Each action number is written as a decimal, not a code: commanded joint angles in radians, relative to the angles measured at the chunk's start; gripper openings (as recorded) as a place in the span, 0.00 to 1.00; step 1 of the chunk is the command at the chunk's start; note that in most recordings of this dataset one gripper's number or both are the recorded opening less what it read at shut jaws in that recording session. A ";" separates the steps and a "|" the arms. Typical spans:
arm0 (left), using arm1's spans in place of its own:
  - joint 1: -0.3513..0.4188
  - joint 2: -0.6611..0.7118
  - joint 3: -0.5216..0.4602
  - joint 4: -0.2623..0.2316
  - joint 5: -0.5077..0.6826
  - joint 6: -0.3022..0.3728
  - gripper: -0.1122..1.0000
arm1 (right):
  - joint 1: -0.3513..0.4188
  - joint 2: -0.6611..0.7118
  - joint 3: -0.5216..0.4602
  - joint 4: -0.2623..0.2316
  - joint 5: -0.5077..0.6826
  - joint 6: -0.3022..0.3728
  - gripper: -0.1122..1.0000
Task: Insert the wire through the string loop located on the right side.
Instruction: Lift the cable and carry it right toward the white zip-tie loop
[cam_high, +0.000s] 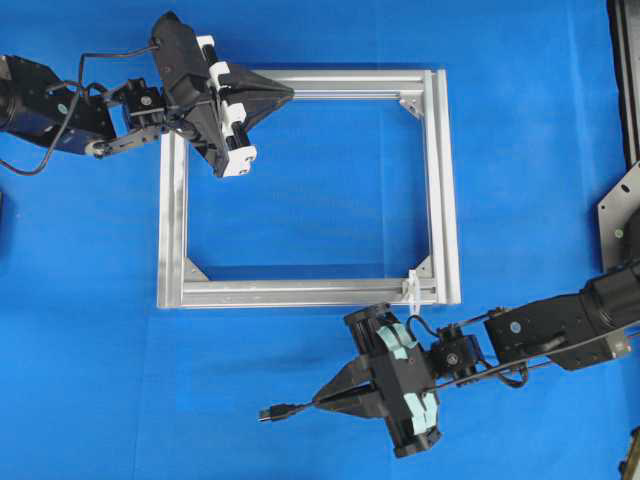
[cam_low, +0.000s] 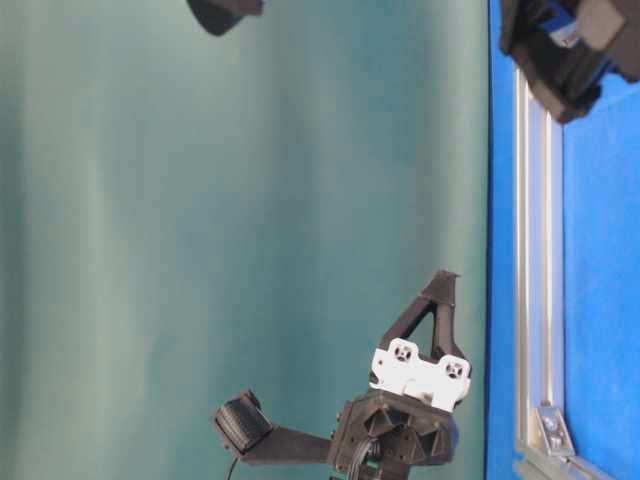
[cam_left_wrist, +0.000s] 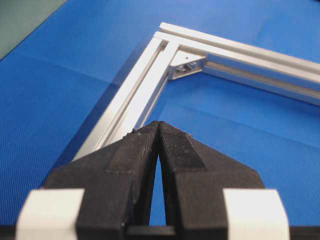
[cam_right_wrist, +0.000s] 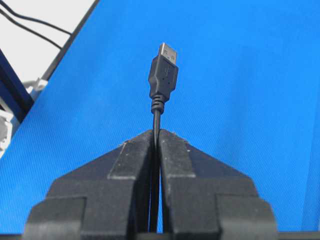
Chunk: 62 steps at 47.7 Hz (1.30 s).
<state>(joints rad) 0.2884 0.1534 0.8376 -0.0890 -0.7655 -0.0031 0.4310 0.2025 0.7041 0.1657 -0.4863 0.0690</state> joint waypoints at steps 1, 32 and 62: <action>0.002 -0.035 -0.008 0.002 -0.005 -0.002 0.10 | 0.003 -0.044 0.008 0.002 -0.008 -0.002 0.07; 0.002 -0.038 0.000 0.002 -0.005 -0.003 0.10 | 0.063 -0.362 0.397 0.017 -0.025 0.006 0.07; 0.002 -0.038 0.002 0.002 -0.005 -0.003 0.10 | 0.067 -0.673 0.644 0.017 0.072 0.006 0.07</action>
<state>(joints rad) 0.2884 0.1457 0.8452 -0.0905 -0.7655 -0.0077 0.4955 -0.4633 1.3530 0.1810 -0.4142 0.0767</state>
